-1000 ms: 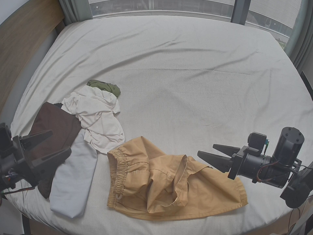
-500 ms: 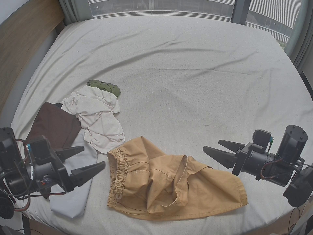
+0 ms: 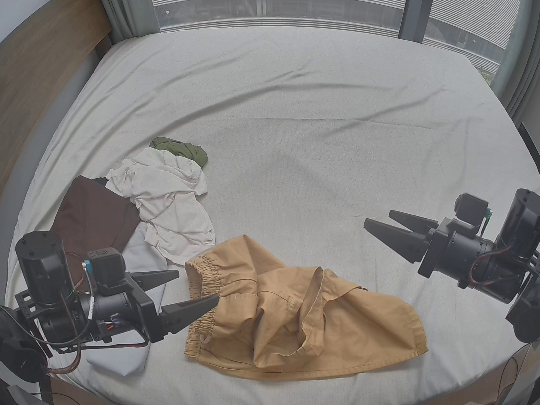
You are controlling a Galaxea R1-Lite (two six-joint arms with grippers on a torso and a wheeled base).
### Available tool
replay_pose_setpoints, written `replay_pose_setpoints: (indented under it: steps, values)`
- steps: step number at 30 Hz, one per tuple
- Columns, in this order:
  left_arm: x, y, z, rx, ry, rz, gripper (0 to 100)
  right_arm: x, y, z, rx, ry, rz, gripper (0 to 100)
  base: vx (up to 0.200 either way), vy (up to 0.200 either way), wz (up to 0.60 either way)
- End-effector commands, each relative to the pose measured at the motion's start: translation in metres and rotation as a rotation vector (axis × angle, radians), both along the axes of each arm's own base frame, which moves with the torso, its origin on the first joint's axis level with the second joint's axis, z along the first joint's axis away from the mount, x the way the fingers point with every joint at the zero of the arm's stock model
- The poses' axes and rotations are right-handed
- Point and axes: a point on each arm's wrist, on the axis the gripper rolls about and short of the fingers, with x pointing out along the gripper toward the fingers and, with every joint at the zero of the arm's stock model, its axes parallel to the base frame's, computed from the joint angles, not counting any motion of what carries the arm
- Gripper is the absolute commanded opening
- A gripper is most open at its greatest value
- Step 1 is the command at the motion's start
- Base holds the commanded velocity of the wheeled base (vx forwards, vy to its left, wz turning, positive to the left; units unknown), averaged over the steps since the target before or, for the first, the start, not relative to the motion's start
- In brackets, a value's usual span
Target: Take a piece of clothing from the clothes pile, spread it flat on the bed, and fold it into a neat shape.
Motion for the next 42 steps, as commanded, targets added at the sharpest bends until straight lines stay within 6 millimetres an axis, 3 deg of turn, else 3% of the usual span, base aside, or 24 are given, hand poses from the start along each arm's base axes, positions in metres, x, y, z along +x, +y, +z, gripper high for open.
replay_pose_setpoints:
  steps: [1,5,21,42]
  values:
    - [0.016,-0.001,-0.013,0.024,0.059,0.029,100,-0.002,-0.005,0.007,0.016,-0.023,-0.013,100,0.0,0.0,0.0]
    - [0.022,-0.003,-0.026,0.047,0.114,0.033,100,-0.002,-0.005,0.007,0.015,-0.022,-0.012,100,0.0,0.0,0.0]
    - [0.045,-0.013,-0.045,-0.009,0.164,0.061,100,-0.002,-0.006,0.005,0.014,-0.014,-0.018,100,0.0,0.0,0.0]
    - [0.052,-0.031,-0.059,-0.039,0.243,0.035,100,-0.001,-0.007,0.004,0.013,-0.009,-0.022,100,0.0,0.0,0.0]
